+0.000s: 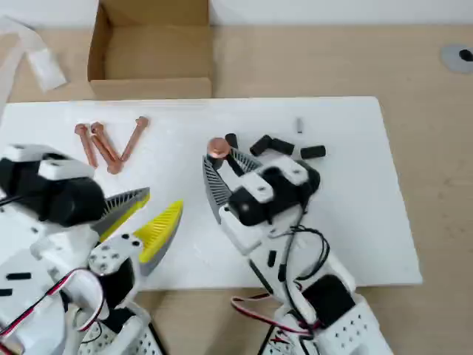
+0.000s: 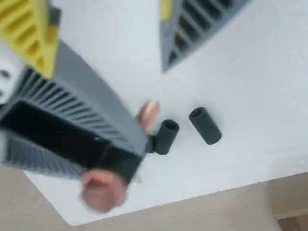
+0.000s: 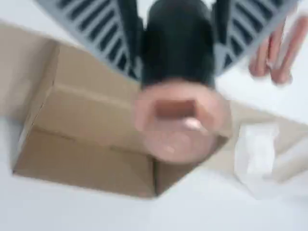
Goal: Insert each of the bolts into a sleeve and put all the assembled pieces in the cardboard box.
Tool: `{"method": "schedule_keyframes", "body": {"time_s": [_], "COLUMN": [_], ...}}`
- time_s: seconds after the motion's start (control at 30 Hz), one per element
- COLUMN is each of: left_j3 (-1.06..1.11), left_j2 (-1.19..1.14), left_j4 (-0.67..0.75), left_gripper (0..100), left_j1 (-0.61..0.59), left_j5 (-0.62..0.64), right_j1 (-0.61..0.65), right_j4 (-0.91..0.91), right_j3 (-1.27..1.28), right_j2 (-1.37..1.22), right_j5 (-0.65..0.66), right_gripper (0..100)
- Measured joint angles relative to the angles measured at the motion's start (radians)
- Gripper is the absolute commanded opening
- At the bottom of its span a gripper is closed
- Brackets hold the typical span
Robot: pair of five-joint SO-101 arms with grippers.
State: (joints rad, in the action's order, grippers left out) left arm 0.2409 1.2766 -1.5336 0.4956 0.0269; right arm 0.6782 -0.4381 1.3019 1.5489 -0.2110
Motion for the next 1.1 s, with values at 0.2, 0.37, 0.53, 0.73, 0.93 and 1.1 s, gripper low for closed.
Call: {"method": "schedule_keyframes", "body": {"time_s": [0.2,0.37,0.53,0.73,0.93,1.1], "left_j3": [-0.005,0.006,0.137,0.354,0.503,0.546], "left_j2": [-0.009,-0.009,-0.009,-0.011,-0.018,-0.018], "left_j4": [0.009,0.009,0.061,0.233,0.353,0.370], "left_gripper": [16,16,16,16,16,16], "left_j1": [-0.109,-0.229,-0.448,-0.738,-0.855,-0.859], "left_j5": [0.000,-0.081,-0.186,-0.199,-0.203,-0.203], "right_j1": [0.000,-0.005,-0.075,-0.132,-0.150,-0.169], "right_j4": [0.000,0.000,0.000,0.000,0.006,0.006], "right_j3": [-0.101,-0.256,-0.535,-1.054,-1.619,-2.068], "right_j2": [-0.129,-0.299,-0.666,-1.208,-1.743,-2.203], "right_j5": [-0.003,-0.003,-0.003,0.006,0.055,0.087], "right_gripper": [0.9,0.9,0.9,0.9,0.9,1.0]}}
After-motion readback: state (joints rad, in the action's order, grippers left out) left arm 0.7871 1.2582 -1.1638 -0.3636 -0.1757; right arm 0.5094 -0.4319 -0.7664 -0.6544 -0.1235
